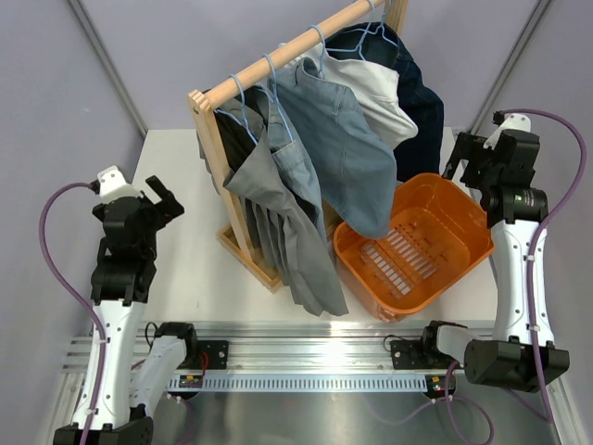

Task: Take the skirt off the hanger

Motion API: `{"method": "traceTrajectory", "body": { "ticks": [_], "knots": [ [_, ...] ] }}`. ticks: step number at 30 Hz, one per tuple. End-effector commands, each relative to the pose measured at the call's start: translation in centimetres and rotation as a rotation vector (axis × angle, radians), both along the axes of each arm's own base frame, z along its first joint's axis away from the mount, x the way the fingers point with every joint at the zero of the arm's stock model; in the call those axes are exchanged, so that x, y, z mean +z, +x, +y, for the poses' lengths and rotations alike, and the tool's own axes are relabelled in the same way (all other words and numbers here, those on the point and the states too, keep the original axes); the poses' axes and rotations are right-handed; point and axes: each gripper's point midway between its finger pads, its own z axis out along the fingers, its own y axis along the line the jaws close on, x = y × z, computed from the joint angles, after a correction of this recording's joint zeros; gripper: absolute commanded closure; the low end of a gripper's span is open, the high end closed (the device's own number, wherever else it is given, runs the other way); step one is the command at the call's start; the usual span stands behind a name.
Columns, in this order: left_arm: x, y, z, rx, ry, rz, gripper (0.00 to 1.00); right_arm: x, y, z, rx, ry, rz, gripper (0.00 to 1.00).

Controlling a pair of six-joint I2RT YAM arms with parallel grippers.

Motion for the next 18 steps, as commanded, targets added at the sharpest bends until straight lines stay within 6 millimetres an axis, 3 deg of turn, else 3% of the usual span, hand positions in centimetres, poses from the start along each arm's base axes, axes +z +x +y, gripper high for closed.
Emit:
{"method": "traceTrajectory", "body": {
  "ticks": [1, 4, 7, 9, 11, 12, 13, 18],
  "knots": [
    [4.1, 0.5, -0.8, -0.038, -0.029, -0.102, 0.01, 2.6, 0.3, 1.6, 0.152, -0.066, -0.092, 0.01],
    [5.3, 0.6, -1.6, -0.078, -0.052, -0.103, 0.01, 2.0, -0.1, 4.0, 0.339, -0.102, -0.079, 0.01],
    [9.0, 0.5, -3.0, -0.149, -0.083, -0.167, 0.01, 0.7, -1.9, 7.8, 0.64, -0.111, -0.034, 0.01],
    [12.7, 0.1, -3.9, -0.198, -0.104, -0.243, 0.01, 1.2, -3.1, 10.2, 0.81, -0.072, -0.031, 0.01],
    [15.4, -0.3, -5.6, -0.292, -0.137, -0.302, 0.01, 0.6, -4.3, 11.1, 0.881, -0.041, 0.019, 0.0],
    [18.4, -1.0, -6.2, -0.327, -0.139, -0.376, 0.01, 1.1, -4.6, 11.8, 0.935, -0.031, 0.006, 0.01],
    [19.7, -1.2, -7.9, -0.424, -0.155, -0.396, 0.01, 1.1, -5.1, 12.1, 0.97, -0.035, 0.008, 0.01],
    [27.6, -4.0, -11.7, -0.659, -0.178, -0.589, 0.01, 1.5, -5.8, 12.5, 0.978, -0.037, -0.031, 0.01]
  ]
}}
